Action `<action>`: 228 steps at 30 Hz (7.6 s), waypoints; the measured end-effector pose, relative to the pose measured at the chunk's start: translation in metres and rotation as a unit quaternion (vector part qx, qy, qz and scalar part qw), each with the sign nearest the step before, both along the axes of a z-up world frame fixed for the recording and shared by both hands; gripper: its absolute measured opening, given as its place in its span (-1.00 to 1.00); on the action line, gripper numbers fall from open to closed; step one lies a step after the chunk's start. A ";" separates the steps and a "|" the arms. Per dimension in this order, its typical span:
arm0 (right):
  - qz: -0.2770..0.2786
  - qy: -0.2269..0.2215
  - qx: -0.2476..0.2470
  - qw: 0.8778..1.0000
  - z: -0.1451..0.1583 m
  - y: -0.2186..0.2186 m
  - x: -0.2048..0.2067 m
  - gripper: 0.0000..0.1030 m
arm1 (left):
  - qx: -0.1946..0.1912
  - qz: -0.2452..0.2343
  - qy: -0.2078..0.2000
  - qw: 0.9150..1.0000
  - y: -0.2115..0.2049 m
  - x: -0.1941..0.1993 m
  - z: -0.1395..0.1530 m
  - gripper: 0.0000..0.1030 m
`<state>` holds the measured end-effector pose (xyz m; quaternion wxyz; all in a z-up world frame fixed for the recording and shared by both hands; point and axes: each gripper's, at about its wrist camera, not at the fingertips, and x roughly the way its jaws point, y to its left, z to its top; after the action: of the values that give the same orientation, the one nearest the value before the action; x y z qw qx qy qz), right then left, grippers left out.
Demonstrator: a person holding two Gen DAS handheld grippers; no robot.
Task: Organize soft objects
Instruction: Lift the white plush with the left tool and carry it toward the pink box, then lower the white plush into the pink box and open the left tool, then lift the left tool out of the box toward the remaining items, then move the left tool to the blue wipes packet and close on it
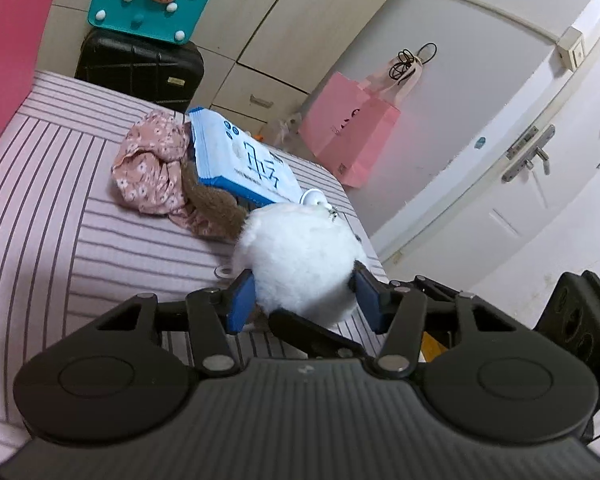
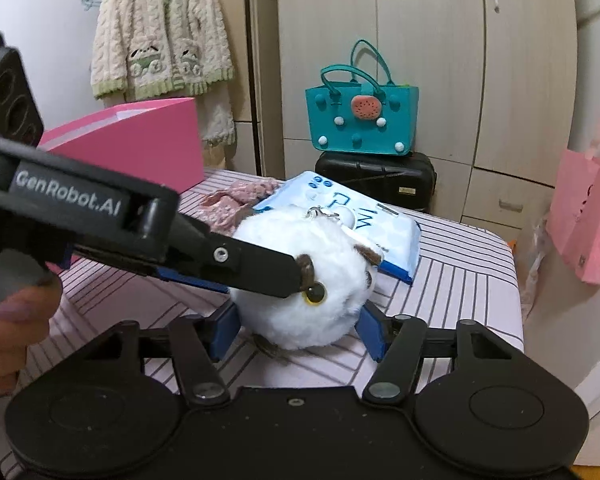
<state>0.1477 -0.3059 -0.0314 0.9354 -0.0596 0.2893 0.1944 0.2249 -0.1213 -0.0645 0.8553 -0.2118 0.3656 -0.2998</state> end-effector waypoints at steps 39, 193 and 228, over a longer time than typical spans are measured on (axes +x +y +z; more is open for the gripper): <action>-0.005 0.026 0.046 0.999 -0.001 0.016 -0.020 0.40 | 0.072 0.025 -0.050 0.996 0.003 -0.044 0.017 0.12; 0.077 0.063 0.036 0.994 0.215 0.016 -0.049 0.42 | 0.222 -0.035 -0.120 0.967 0.057 -0.118 0.236 0.35; -0.068 0.113 0.172 0.976 0.032 -0.072 0.098 0.46 | 0.263 0.092 -0.148 0.949 -0.030 0.033 0.072 0.47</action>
<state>0.2459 -0.3780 0.0006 0.9039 0.1444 0.3586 0.1829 0.2579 -0.1516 0.0075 0.9489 0.0347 0.2801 -0.1411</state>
